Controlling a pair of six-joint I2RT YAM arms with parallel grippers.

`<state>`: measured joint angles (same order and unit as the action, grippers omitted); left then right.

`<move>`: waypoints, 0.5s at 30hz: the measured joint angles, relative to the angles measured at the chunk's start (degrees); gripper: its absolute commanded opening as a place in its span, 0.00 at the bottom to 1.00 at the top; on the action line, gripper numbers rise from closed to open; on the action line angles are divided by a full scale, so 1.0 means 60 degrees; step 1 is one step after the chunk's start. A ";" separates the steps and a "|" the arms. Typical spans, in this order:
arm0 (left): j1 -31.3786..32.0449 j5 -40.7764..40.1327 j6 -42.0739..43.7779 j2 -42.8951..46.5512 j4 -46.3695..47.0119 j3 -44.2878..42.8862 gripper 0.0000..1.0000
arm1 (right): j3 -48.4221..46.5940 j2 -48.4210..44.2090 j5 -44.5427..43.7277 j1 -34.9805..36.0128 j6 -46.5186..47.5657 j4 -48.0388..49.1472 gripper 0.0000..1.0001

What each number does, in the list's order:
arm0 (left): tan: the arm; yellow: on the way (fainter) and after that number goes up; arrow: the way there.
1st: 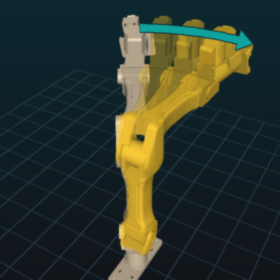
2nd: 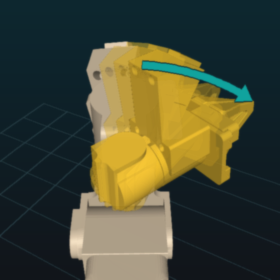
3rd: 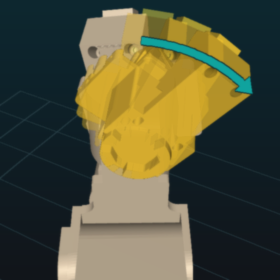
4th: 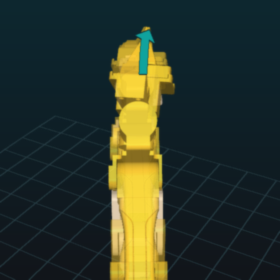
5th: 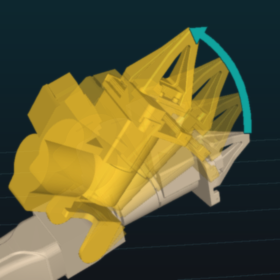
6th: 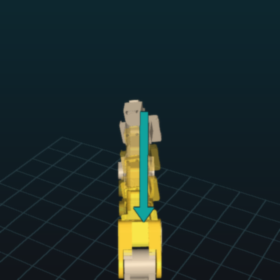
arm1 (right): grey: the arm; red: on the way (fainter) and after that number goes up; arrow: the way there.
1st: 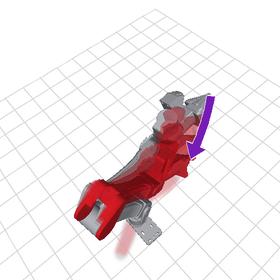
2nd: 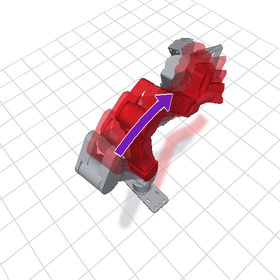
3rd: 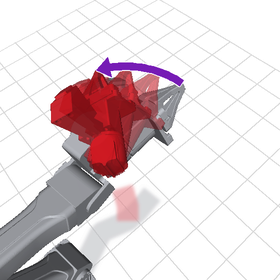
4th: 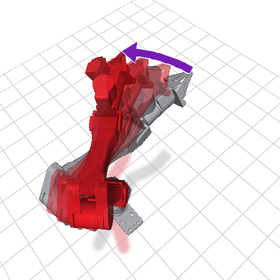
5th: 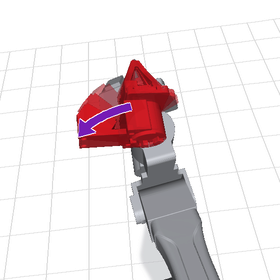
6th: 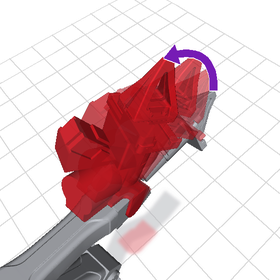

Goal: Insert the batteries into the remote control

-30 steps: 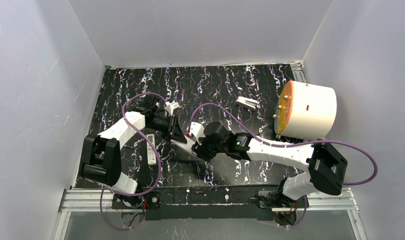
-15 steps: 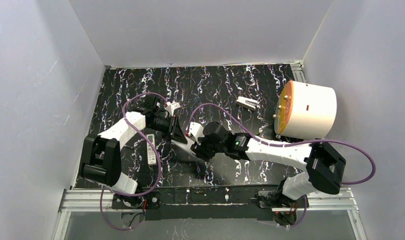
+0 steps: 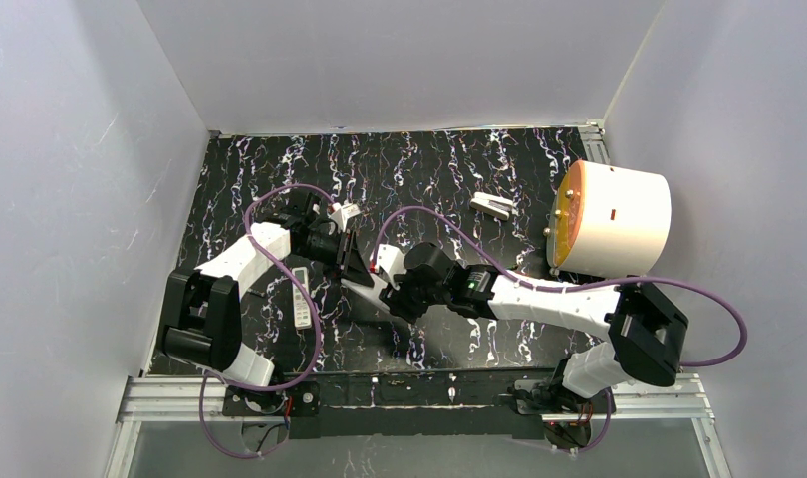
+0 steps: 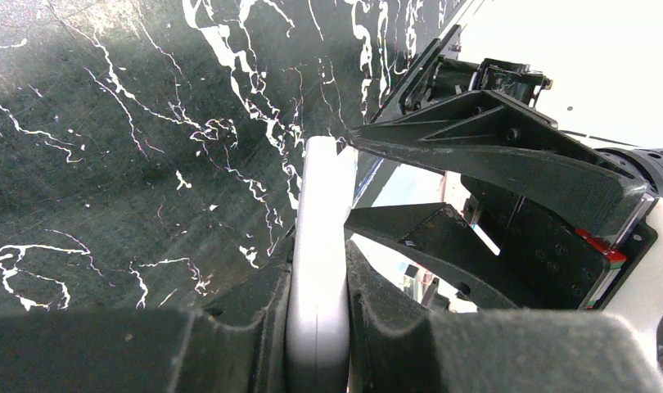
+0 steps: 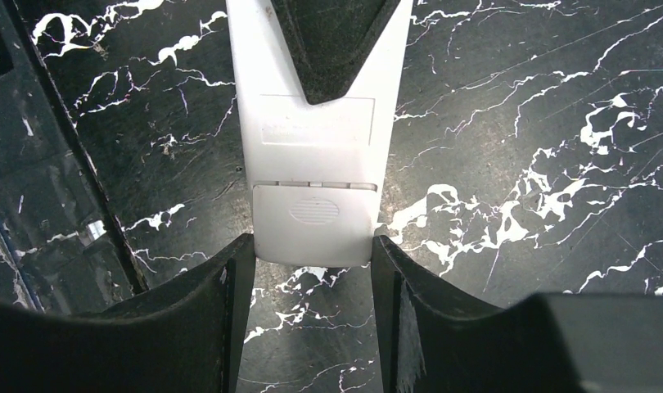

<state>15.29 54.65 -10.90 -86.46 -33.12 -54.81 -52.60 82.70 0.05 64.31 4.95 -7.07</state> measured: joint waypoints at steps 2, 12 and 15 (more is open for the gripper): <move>0.0011 0.0004 0.0004 0.0000 -0.0011 0.0004 0.00 | 0.0000 0.0033 0.0062 0.0000 0.0000 0.0004 0.41; 0.0051 -0.0004 0.0080 0.0026 -0.0022 0.0007 0.00 | 0.0000 0.0109 0.0095 0.0000 -0.0007 0.0036 0.41; 0.0120 -0.0018 0.0120 0.0098 -0.0007 0.0022 0.00 | 0.0000 0.0109 0.0087 0.0000 -0.0026 0.0091 0.41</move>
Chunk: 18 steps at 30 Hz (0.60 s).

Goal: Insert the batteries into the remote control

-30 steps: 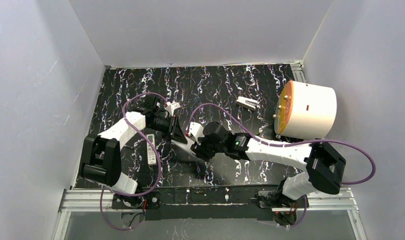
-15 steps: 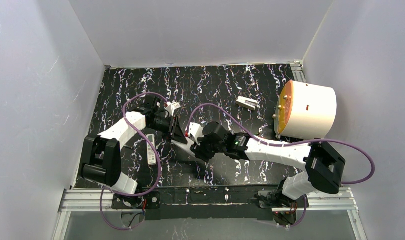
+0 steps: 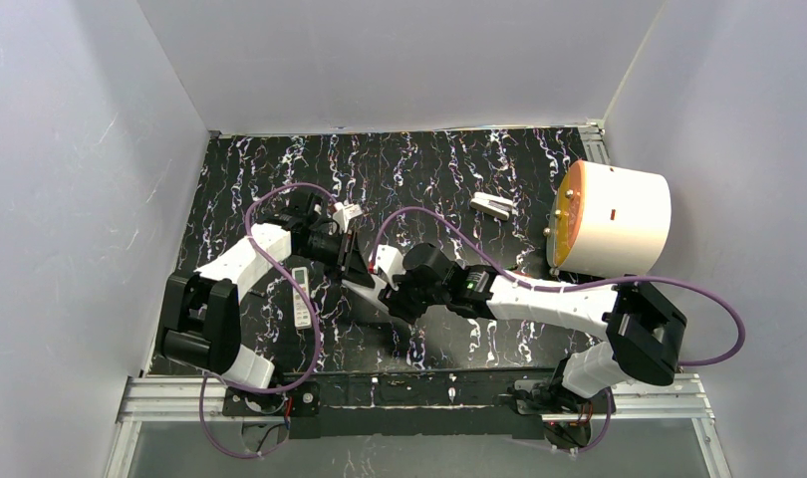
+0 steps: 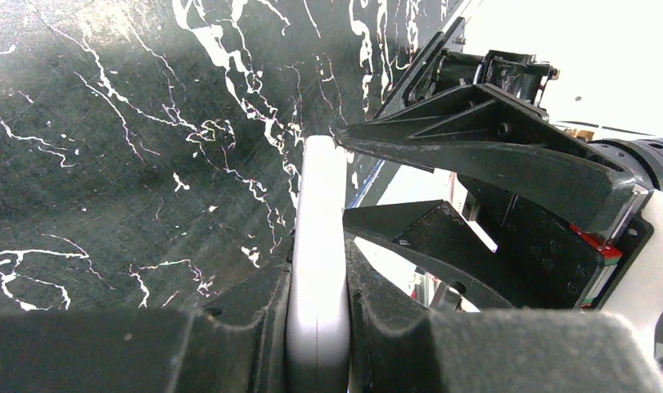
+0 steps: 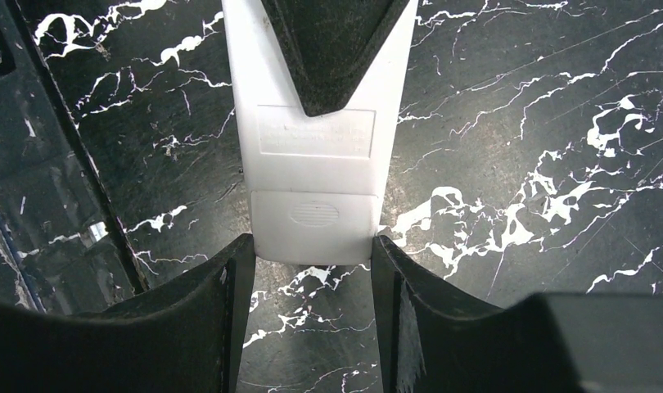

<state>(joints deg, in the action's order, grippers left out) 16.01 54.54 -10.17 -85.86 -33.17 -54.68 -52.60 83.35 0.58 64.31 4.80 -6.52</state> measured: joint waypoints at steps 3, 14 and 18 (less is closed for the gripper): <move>0.0076 -0.0015 0.0029 0.0062 0.0036 0.0000 0.00 | 0.0000 0.0000 -0.0087 0.0011 -0.0011 0.0004 0.41; 0.0146 0.0055 0.0044 0.0080 0.0226 0.0022 0.00 | 0.0000 0.0000 -0.0255 0.0036 -0.0055 -0.0022 0.46; 0.0149 0.0058 0.0036 0.0157 0.0273 0.0033 0.00 | 0.0000 0.0000 -0.0288 0.0036 -0.0051 -0.0018 0.48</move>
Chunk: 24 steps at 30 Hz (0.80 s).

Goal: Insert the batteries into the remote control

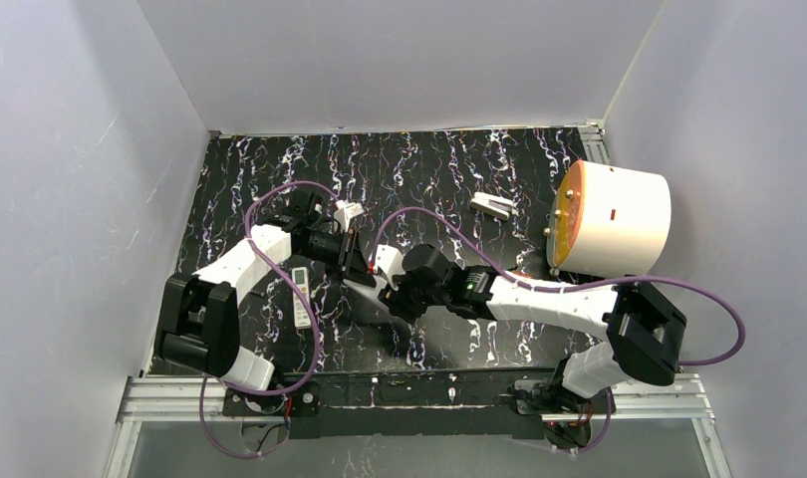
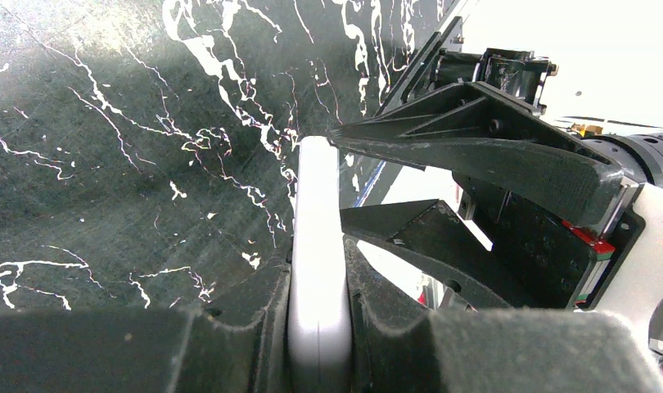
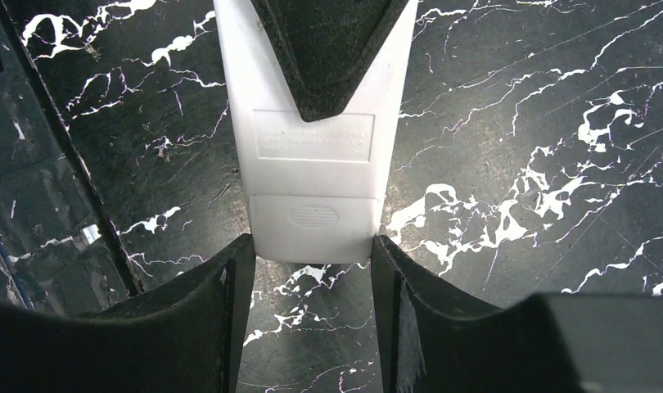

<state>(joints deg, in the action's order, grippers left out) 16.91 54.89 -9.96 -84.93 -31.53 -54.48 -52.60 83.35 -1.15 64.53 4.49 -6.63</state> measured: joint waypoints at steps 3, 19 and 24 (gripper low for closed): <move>0.0011 -0.0007 0.0000 0.0036 0.0004 0.0000 0.00 | 0.0000 0.0000 0.0000 0.0000 0.0007 0.0007 0.49; 0.0015 -0.0015 -0.0011 0.0033 0.0025 0.0004 0.00 | -0.0022 0.0007 -0.0098 0.0018 0.0004 -0.0044 0.56; 0.0018 -0.0015 -0.0007 -0.0011 0.0011 0.0004 0.00 | -0.0022 0.0029 -0.0098 0.0018 0.0000 -0.0066 0.59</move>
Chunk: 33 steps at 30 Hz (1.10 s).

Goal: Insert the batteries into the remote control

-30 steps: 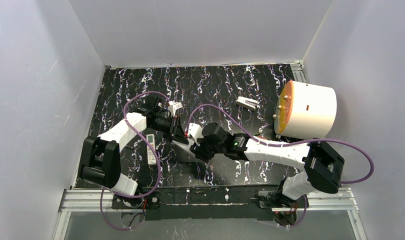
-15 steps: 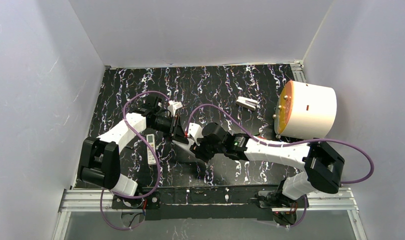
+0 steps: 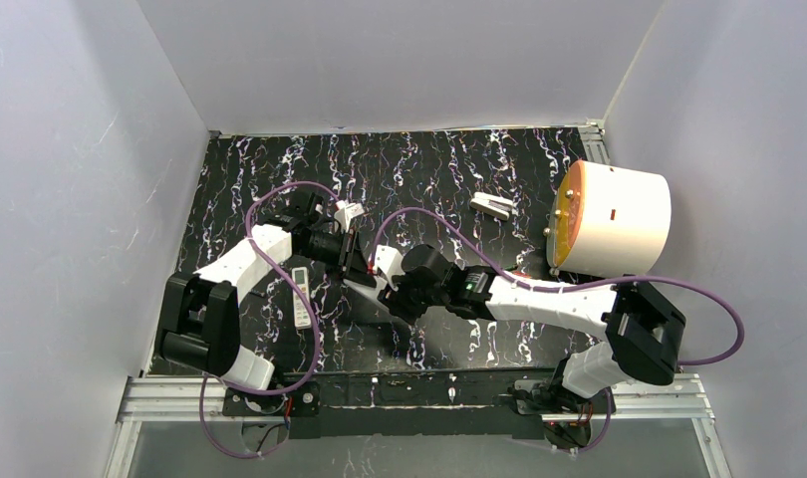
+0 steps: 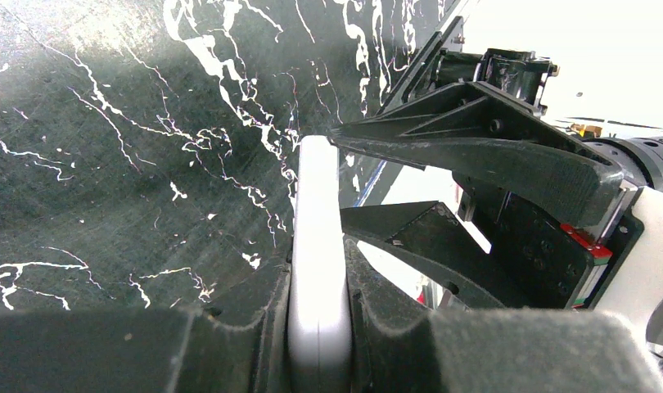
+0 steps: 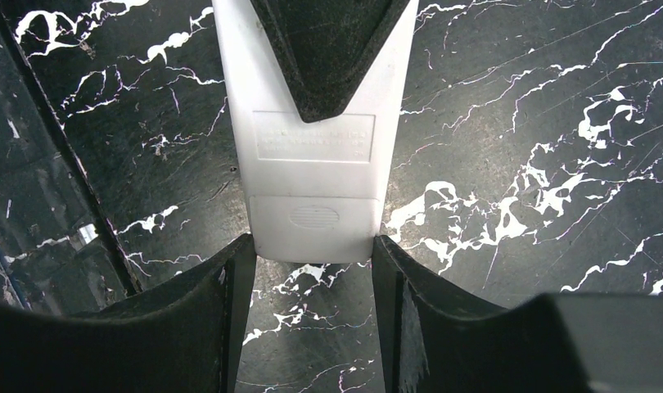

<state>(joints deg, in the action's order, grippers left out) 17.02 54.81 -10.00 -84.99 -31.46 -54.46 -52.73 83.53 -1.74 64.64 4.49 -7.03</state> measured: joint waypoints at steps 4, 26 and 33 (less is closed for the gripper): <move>0.0000 -0.0022 0.0000 -0.0011 -0.0007 0.0000 0.00 | -0.0015 0.0025 0.0000 0.0000 0.0000 -0.0004 0.61; -0.0015 0.0466 0.0244 -0.0506 -0.0007 -0.0004 0.00 | -0.0015 0.0033 -0.0033 0.0004 -0.0189 -0.0182 0.68; -0.0033 0.0980 0.0244 -0.1056 0.0215 -0.0004 0.00 | -0.0066 0.0036 -0.0033 0.0004 -0.0222 -0.0459 0.68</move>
<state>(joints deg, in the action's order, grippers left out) 16.82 60.69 -8.54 -91.33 -30.17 -54.48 -53.12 83.74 -1.93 64.66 3.16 -9.78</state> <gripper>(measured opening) 0.187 0.680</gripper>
